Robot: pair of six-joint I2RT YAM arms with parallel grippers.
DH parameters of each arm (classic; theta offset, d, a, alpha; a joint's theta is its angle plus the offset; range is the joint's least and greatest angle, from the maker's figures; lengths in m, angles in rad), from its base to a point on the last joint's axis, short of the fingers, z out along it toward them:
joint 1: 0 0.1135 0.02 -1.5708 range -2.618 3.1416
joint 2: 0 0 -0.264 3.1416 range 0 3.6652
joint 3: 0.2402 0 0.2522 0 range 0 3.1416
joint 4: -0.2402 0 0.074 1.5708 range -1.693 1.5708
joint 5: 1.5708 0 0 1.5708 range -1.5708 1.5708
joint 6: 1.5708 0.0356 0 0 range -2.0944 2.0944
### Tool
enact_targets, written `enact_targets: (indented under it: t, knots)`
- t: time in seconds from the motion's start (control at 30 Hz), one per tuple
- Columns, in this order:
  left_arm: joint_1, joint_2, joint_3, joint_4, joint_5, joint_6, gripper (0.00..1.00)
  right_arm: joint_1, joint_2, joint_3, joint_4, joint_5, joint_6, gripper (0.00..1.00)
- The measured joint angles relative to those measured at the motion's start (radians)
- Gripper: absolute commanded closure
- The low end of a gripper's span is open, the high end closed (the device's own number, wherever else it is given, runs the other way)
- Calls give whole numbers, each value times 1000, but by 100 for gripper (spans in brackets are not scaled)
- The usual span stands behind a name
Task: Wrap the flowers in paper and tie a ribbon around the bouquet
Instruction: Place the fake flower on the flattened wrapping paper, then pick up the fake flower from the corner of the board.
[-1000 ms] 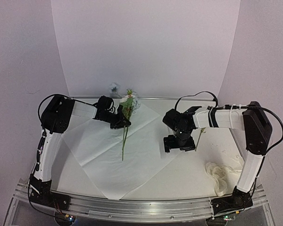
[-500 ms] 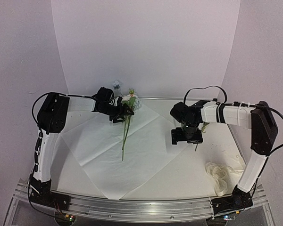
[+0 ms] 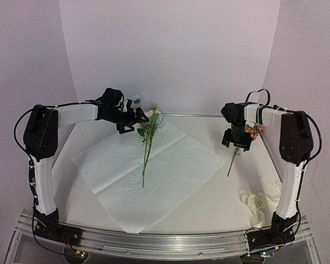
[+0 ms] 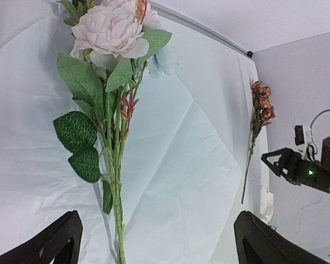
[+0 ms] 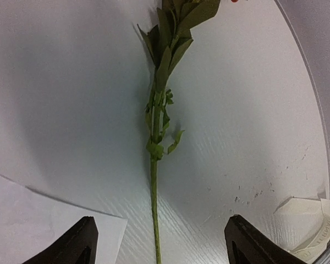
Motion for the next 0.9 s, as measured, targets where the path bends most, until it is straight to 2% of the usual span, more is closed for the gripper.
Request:
enact_targets:
  t: [0.3, 0.4, 0.6, 0.7, 0.9]
  knots:
    - [2, -170, -80, -41, 1, 9, 0, -107, 204, 126, -20, -84, 39, 29]
    - [2, -190, -85, -43, 2, 15, 0, -138, 228, 162, -17, -146, 50, 32]
    - [2, -195, -89, -47, 8, 24, 1, -186, 263, 208, -4, -258, 68, 45]
    - [2, -195, -89, -51, 15, 24, 2, -201, 268, 216, -11, -292, 76, 55]
    - [2, -195, -89, -51, 27, 21, 3, -216, 269, 218, -15, -338, 89, 93]
